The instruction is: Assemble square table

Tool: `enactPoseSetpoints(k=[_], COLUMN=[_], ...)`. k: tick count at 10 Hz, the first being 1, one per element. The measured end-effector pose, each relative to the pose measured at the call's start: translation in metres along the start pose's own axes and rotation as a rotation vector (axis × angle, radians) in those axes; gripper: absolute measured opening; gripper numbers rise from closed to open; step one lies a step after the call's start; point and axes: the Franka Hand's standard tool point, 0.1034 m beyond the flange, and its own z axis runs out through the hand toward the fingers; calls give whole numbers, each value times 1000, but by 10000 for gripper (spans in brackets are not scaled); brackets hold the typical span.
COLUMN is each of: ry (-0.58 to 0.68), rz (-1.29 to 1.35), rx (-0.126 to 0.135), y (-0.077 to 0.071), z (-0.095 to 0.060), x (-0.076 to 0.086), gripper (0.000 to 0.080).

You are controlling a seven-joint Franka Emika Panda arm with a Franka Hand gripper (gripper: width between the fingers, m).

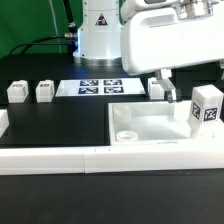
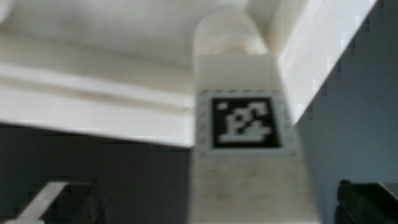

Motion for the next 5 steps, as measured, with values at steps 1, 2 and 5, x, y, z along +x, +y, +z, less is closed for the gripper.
enactPoseSetpoints(k=[1,2,5], ry=[-39,-128,-305], rz=[4,5,16], rx=[9,22,39], y=[-3,-4,9], z=[5,8,9], x=[3,-1,-4], gripper=[649,649,649])
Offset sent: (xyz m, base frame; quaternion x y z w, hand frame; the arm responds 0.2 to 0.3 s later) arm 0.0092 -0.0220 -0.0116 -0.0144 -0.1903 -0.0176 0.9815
